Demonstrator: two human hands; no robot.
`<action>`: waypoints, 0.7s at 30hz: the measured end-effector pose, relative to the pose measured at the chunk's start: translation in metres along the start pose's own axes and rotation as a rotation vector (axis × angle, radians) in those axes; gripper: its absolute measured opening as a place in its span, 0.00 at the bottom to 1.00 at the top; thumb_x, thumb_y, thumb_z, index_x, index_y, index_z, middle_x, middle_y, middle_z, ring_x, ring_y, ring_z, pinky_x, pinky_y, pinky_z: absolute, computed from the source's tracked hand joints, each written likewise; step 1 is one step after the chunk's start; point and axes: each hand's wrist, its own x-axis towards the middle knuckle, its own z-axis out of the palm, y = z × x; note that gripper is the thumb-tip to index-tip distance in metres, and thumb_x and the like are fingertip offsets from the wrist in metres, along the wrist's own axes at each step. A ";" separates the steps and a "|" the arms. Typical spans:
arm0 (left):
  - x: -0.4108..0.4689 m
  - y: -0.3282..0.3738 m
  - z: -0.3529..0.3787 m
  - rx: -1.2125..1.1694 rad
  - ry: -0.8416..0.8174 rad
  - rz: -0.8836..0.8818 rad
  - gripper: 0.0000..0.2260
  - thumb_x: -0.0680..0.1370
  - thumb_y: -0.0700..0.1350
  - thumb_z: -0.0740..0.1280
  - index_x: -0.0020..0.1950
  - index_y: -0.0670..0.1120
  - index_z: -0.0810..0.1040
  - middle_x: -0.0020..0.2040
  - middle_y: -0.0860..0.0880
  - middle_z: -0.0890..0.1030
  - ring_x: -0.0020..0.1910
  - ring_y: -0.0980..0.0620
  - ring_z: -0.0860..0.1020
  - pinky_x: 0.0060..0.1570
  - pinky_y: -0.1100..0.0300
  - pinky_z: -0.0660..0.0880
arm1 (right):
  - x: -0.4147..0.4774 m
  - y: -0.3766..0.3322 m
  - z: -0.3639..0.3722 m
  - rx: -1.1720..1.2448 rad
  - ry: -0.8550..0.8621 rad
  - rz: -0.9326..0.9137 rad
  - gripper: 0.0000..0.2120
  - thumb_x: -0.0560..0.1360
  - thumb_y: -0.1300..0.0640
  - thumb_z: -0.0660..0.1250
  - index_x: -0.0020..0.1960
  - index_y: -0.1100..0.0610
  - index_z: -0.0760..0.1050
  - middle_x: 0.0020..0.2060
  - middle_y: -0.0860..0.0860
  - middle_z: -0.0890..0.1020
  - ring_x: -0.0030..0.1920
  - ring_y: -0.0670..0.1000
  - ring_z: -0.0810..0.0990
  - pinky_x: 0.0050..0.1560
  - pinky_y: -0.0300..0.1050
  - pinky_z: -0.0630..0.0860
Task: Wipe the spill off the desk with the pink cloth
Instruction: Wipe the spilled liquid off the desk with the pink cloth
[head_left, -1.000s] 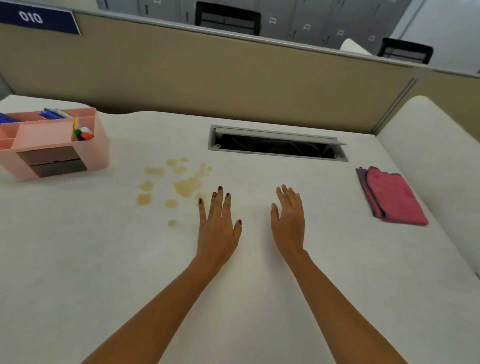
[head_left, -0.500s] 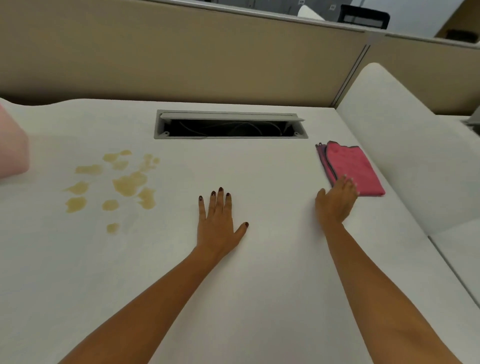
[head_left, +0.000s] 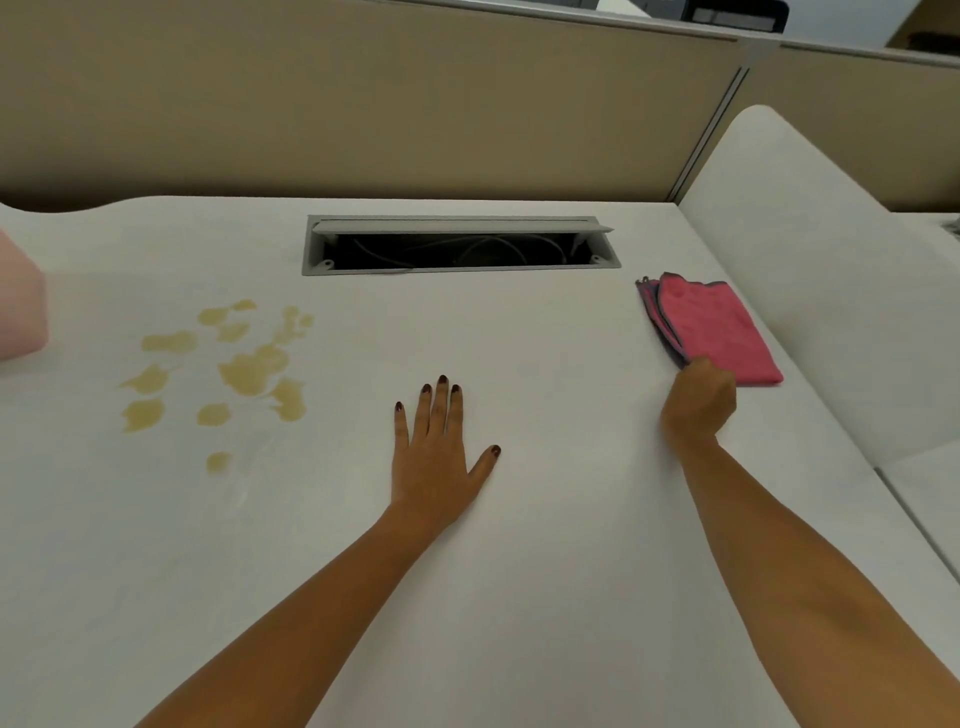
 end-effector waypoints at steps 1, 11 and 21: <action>-0.001 -0.001 0.000 0.002 -0.003 -0.001 0.39 0.74 0.67 0.38 0.78 0.43 0.47 0.79 0.45 0.48 0.78 0.45 0.48 0.74 0.42 0.44 | 0.000 -0.001 -0.001 0.032 -0.008 0.010 0.08 0.77 0.71 0.57 0.49 0.72 0.75 0.45 0.70 0.79 0.48 0.66 0.79 0.46 0.58 0.75; 0.004 0.004 -0.017 -0.315 -0.057 -0.048 0.34 0.79 0.62 0.51 0.78 0.43 0.49 0.79 0.46 0.47 0.78 0.48 0.44 0.75 0.50 0.40 | -0.084 -0.045 0.003 0.451 0.170 -0.254 0.08 0.72 0.60 0.61 0.36 0.63 0.70 0.29 0.57 0.72 0.34 0.53 0.68 0.39 0.51 0.68; 0.021 0.024 -0.077 -1.751 -0.305 -0.647 0.19 0.81 0.56 0.54 0.57 0.43 0.76 0.51 0.44 0.81 0.49 0.45 0.80 0.51 0.49 0.79 | -0.192 -0.099 -0.030 0.878 -0.122 -0.384 0.06 0.78 0.59 0.62 0.42 0.55 0.69 0.34 0.49 0.73 0.33 0.48 0.71 0.33 0.39 0.71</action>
